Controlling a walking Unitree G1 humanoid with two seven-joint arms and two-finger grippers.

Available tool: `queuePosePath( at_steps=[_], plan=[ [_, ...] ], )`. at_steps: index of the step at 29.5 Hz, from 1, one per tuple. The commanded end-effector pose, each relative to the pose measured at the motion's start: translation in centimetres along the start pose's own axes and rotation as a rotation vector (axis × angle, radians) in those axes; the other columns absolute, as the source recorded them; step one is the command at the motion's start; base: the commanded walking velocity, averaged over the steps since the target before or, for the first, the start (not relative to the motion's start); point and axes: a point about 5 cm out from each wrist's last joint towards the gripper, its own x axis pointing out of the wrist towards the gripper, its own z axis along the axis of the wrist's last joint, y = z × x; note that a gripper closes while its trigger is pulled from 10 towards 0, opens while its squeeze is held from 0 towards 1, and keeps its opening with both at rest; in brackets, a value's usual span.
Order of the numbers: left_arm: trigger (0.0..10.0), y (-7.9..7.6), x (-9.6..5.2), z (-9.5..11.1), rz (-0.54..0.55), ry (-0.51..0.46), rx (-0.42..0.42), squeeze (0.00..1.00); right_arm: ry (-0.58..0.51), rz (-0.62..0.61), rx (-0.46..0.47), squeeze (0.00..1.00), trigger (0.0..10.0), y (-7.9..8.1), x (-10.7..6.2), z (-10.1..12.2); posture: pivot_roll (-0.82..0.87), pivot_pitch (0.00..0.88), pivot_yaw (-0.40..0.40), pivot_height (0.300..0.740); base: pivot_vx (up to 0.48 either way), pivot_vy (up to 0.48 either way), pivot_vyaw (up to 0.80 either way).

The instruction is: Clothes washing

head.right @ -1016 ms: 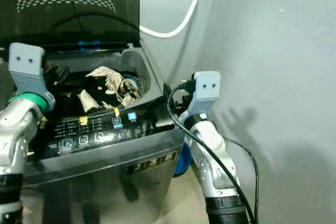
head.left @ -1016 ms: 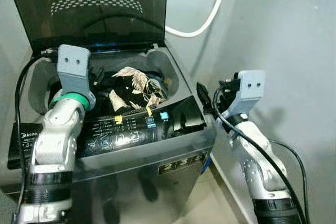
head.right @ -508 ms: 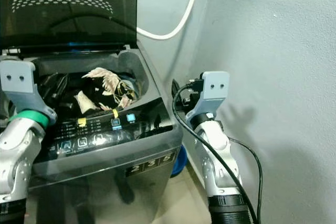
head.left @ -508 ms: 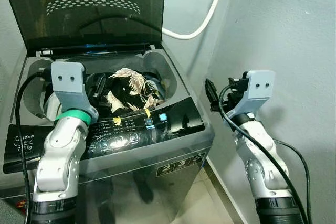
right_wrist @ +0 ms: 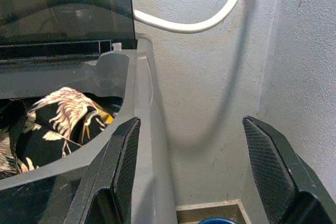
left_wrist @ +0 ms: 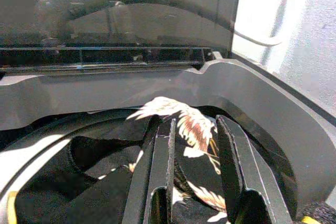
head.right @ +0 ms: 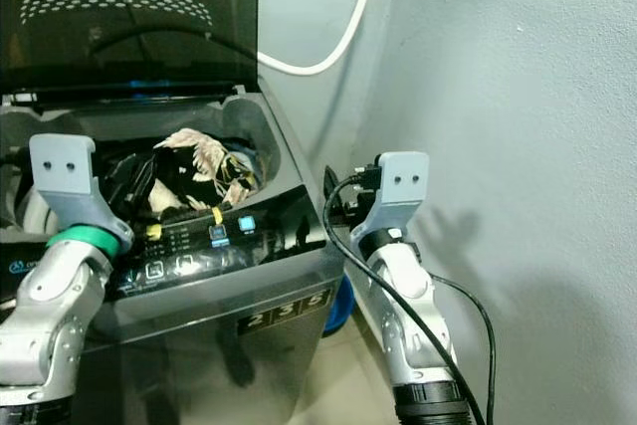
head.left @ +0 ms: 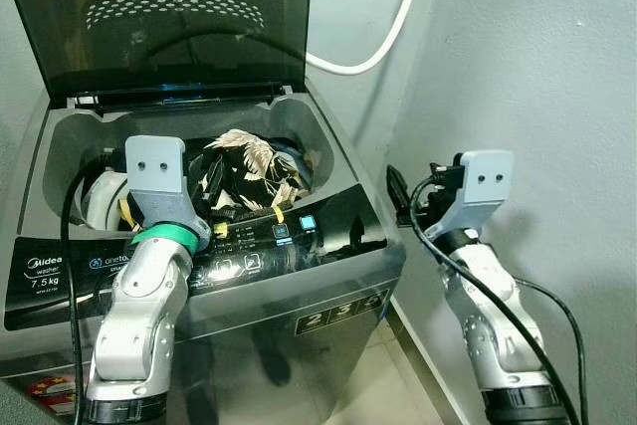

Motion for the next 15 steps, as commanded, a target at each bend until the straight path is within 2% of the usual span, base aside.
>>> queuePosePath(
  at_steps=[1,3,4,8,15],
  plan=[
    [10.0,-0.1,-0.2,0.1,0.0,-0.01,0.003,0.0,0.007,-0.001,-0.006,0.0,10.0,0.0,-0.2,-0.4,0.0,0.056,-0.016,0.74,0.0,0.0,0.0],
    [10.0,-0.1,-0.2,0.1,0.0,-0.01,0.003,0.0,0.007,-0.001,-0.006,0.0,10.0,0.0,-0.2,-0.4,0.0,0.056,-0.016,0.74,0.0,0.0,0.0],
    [10.0,-0.1,-0.1,0.2,0.015,-0.016,0.02,0.0,0.016,0.03,-0.046,0.0,10.0,0.5,-0.1,-0.7,0.0,0.059,-0.019,0.74,0.0,-0.48,0.8],
    [10.0,-0.1,-0.1,0.2,0.024,-0.013,0.021,0.0,0.017,0.057,-0.072,0.0,10.0,1.0,-0.1,-0.8,0.0,0.06,-0.019,0.74,0.0,-0.48,0.8],
    [10.0,0.1,-0.2,0.2,0.037,-0.012,0.017,0.0,0.015,0.067,-0.077,0.0,10.0,1.2,-0.1,-0.8,0.0,0.061,-0.023,0.74,0.0,-0.48,0.8]
  ],
)
